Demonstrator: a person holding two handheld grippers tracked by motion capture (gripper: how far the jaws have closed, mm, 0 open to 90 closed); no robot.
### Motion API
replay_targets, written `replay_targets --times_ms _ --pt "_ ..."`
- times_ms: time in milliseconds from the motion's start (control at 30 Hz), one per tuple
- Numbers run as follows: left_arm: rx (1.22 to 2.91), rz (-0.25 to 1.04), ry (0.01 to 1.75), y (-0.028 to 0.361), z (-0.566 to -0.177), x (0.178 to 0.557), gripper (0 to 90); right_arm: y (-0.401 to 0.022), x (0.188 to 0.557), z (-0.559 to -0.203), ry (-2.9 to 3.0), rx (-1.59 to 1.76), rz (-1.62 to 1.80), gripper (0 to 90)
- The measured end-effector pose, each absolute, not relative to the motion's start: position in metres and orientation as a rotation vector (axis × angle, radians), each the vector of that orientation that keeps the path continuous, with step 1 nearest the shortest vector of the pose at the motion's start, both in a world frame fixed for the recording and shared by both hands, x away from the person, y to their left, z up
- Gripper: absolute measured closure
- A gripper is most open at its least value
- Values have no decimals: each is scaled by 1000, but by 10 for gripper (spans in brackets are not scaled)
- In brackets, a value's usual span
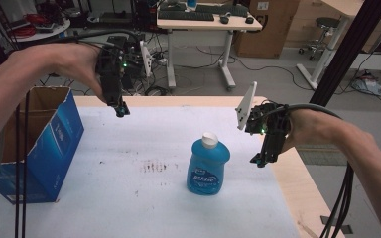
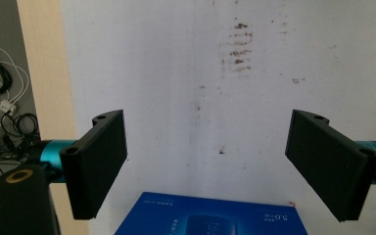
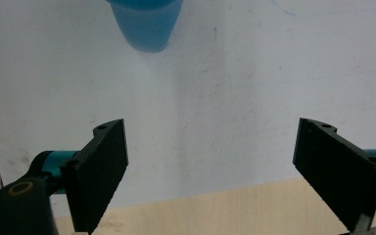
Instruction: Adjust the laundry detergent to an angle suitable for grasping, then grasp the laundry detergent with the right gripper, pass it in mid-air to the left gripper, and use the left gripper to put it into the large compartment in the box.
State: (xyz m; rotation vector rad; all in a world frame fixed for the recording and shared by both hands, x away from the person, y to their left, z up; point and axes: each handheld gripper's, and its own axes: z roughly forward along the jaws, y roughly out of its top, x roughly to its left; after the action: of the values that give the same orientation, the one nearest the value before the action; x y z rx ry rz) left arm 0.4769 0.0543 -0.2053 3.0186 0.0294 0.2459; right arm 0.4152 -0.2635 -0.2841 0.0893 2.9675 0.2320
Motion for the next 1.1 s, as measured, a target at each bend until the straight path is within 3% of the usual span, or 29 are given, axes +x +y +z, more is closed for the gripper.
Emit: replay_targets --times_ms 500,1100 --pt "2999 236 38 56 -211 471 157 -264 409 -288 2987 158 334 123" --pt "2966 260 59 67 -207 473 157 -254 399 -317 2964 212 617 123"
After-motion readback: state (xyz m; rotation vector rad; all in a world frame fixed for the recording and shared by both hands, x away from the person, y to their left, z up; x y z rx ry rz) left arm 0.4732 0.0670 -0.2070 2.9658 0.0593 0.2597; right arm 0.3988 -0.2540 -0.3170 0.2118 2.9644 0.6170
